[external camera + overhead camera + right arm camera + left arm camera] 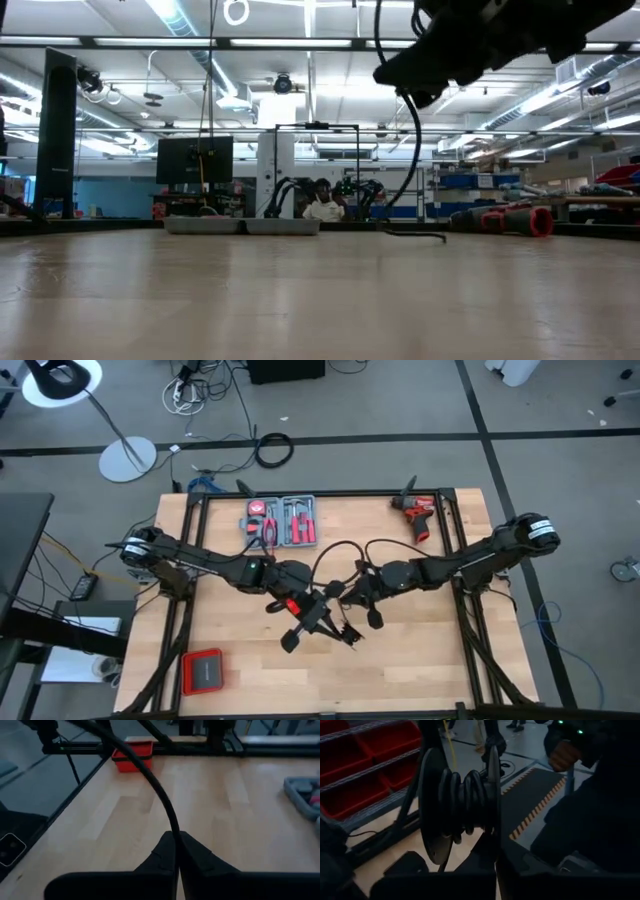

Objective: Coil cords

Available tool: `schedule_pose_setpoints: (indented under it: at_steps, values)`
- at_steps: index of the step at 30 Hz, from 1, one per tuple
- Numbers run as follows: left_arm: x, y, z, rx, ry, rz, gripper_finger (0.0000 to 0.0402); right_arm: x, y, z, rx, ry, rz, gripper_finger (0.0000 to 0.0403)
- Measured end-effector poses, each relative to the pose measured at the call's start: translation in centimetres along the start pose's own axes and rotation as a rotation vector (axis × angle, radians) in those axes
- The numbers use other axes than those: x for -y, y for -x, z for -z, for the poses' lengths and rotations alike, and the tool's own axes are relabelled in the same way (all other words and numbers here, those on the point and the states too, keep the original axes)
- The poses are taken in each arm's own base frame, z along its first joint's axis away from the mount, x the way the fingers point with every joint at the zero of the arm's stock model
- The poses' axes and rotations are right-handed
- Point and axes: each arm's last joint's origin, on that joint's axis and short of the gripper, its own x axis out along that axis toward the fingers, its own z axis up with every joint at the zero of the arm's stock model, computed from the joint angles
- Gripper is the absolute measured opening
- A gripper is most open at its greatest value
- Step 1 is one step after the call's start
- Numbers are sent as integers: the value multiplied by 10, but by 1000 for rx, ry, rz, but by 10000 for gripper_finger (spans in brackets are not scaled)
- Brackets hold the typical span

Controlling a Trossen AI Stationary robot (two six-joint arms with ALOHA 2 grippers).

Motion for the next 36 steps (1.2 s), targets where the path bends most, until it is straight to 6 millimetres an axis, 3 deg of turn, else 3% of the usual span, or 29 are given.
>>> schedule_pose_setpoints:
  at_steps: [6, 16, 21, 29, 36]
  values:
    - [-10, -10, 20, -45, 52, 63, 0, -11, 1, -14, 8, 101, 90, 3]
    - [-32, -14, 48, -113, 122, 82, 0, -36, 20, -4, -187, 85, 227, 3]
    - [-42, -8, 51, -124, 115, 12, 0, -48, 27, 2, -214, 95, 300, 3]
    - [-48, -2, 65, -309, 108, -144, 0, -67, 42, 4, -217, 115, 345, 3]
    - [-50, 9, 68, -401, 113, -211, 0, -72, 55, 17, -263, 75, 501, 3]
